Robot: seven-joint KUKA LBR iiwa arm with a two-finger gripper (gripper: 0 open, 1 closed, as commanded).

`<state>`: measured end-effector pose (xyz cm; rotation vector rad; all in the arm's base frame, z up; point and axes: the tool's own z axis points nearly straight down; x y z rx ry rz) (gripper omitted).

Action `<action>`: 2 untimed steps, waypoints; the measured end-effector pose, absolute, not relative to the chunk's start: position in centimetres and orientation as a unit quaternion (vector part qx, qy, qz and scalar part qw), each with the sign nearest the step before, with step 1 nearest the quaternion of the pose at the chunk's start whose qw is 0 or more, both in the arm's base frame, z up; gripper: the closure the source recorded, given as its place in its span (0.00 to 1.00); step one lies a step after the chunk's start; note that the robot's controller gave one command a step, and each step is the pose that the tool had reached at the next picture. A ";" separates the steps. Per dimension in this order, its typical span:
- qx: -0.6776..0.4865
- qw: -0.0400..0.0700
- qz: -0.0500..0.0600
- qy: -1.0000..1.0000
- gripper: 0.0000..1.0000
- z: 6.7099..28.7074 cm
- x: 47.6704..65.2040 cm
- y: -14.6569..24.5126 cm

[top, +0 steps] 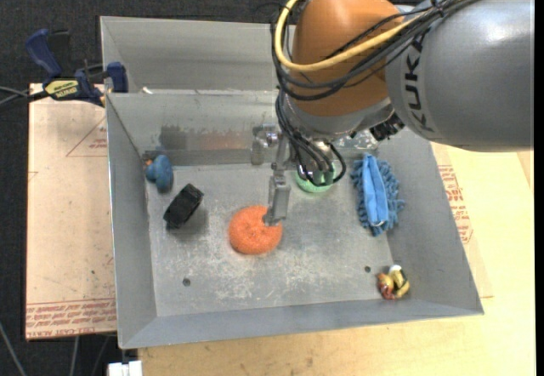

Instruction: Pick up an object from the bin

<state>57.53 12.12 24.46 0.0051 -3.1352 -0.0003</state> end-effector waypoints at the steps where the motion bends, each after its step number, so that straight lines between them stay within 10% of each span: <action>1: 0.000 -0.001 -0.001 -1.000 0.00 24.9 57.7 12.1; 2: 0.043 -0.002 -0.001 -0.999 0.00 21.8 55.2 10.1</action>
Offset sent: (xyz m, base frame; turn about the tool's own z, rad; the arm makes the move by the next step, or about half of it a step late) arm -0.0678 -0.0595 -0.0849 -0.2234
